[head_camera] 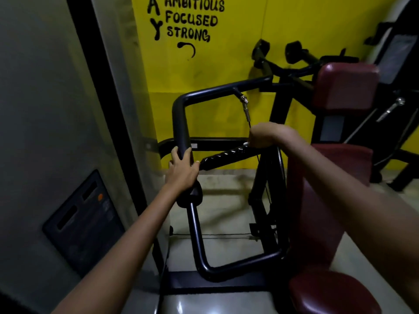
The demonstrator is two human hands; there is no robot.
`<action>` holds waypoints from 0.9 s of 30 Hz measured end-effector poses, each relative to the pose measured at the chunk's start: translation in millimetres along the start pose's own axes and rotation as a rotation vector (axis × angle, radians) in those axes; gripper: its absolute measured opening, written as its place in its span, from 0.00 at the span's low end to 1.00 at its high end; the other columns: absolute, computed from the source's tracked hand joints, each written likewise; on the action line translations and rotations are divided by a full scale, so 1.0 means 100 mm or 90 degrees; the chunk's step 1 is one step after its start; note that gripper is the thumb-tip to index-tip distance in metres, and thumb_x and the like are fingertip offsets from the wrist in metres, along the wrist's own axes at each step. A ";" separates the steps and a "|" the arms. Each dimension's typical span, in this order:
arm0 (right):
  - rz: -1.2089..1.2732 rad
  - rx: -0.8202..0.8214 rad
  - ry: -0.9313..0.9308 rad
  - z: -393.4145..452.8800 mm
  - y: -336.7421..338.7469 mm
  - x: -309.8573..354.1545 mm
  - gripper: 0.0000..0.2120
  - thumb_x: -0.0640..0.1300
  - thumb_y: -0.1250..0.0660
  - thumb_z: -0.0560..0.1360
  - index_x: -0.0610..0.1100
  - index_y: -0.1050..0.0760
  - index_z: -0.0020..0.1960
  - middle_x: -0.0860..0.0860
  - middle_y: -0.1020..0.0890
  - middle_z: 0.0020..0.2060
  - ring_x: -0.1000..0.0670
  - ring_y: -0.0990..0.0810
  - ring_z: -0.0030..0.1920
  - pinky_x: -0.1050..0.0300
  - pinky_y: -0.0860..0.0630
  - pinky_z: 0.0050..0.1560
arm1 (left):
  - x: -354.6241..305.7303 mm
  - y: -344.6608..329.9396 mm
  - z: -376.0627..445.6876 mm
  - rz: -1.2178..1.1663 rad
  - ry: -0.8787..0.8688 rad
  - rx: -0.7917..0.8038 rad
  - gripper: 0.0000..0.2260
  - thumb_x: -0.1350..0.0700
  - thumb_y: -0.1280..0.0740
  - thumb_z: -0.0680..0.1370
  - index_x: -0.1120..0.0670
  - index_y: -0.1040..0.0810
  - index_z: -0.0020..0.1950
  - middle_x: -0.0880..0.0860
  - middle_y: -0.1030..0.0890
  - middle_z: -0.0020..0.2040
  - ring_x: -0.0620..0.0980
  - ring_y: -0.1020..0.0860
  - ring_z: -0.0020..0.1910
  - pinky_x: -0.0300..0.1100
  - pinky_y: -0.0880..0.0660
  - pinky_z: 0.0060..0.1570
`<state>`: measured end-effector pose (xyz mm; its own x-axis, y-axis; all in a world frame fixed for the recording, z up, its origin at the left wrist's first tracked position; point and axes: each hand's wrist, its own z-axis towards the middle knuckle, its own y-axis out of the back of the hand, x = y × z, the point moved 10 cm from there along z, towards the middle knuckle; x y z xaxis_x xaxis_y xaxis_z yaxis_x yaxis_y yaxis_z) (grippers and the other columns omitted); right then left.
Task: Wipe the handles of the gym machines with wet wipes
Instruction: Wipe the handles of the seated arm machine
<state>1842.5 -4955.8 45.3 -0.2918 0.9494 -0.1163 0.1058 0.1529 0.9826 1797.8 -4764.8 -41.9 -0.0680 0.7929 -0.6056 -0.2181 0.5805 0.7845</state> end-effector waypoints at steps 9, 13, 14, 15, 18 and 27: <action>-0.102 -0.175 -0.017 -0.24 -0.21 0.57 0.16 0.40 0.48 0.78 0.36 0.29 0.62 0.40 0.24 0.58 0.40 0.28 0.61 0.49 0.39 0.66 | 0.14 -0.14 -0.11 -0.136 -0.008 0.091 0.34 0.54 0.34 0.77 0.44 0.50 0.78 0.48 0.63 0.77 0.55 0.44 0.75 0.50 0.35 0.63; -0.070 -0.176 -0.037 -0.17 -0.37 0.51 0.22 0.41 0.49 0.78 0.36 0.41 0.72 0.37 0.31 0.66 0.39 0.36 0.68 0.47 0.43 0.70 | 0.19 -0.14 -0.19 -0.135 -0.023 0.094 0.36 0.49 0.33 0.77 0.43 0.52 0.78 0.47 0.62 0.78 0.54 0.45 0.75 0.51 0.36 0.65; -0.061 -0.171 -0.040 -0.16 -0.39 0.49 0.23 0.41 0.49 0.78 0.37 0.42 0.73 0.37 0.32 0.66 0.39 0.37 0.68 0.47 0.43 0.70 | 0.21 -0.15 -0.19 -0.130 -0.023 0.097 0.36 0.47 0.33 0.77 0.43 0.53 0.78 0.47 0.62 0.78 0.55 0.46 0.76 0.51 0.37 0.66; -0.049 -0.172 -0.040 -0.16 -0.39 0.50 0.24 0.41 0.49 0.78 0.38 0.43 0.73 0.37 0.33 0.67 0.39 0.38 0.69 0.47 0.43 0.70 | 0.22 -0.15 -0.18 -0.125 -0.023 0.096 0.36 0.47 0.34 0.77 0.42 0.53 0.77 0.47 0.62 0.78 0.55 0.46 0.76 0.52 0.37 0.67; -0.011 -0.183 0.013 -0.16 -0.44 0.70 0.24 0.40 0.49 0.78 0.37 0.44 0.73 0.38 0.36 0.69 0.40 0.41 0.71 0.48 0.45 0.71 | 0.23 -0.16 -0.13 -0.108 -0.026 0.081 0.31 0.45 0.38 0.79 0.44 0.51 0.77 0.46 0.61 0.78 0.54 0.49 0.76 0.55 0.41 0.69; 0.130 -0.193 0.051 -0.34 -0.47 0.79 0.35 0.36 0.44 0.76 0.42 0.59 0.77 0.46 0.50 0.76 0.47 0.55 0.76 0.54 0.57 0.74 | 0.16 -0.08 0.45 -0.061 -0.072 0.070 0.22 0.49 0.43 0.82 0.49 0.41 0.76 0.47 0.56 0.78 0.55 0.50 0.77 0.59 0.46 0.72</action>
<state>1781.9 -4897.8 -4.8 -0.3692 0.9253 0.0861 -0.1134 -0.1369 0.9841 1841.9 -4748.1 -51.9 0.0595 0.7449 -0.6645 -0.1096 0.6665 0.7374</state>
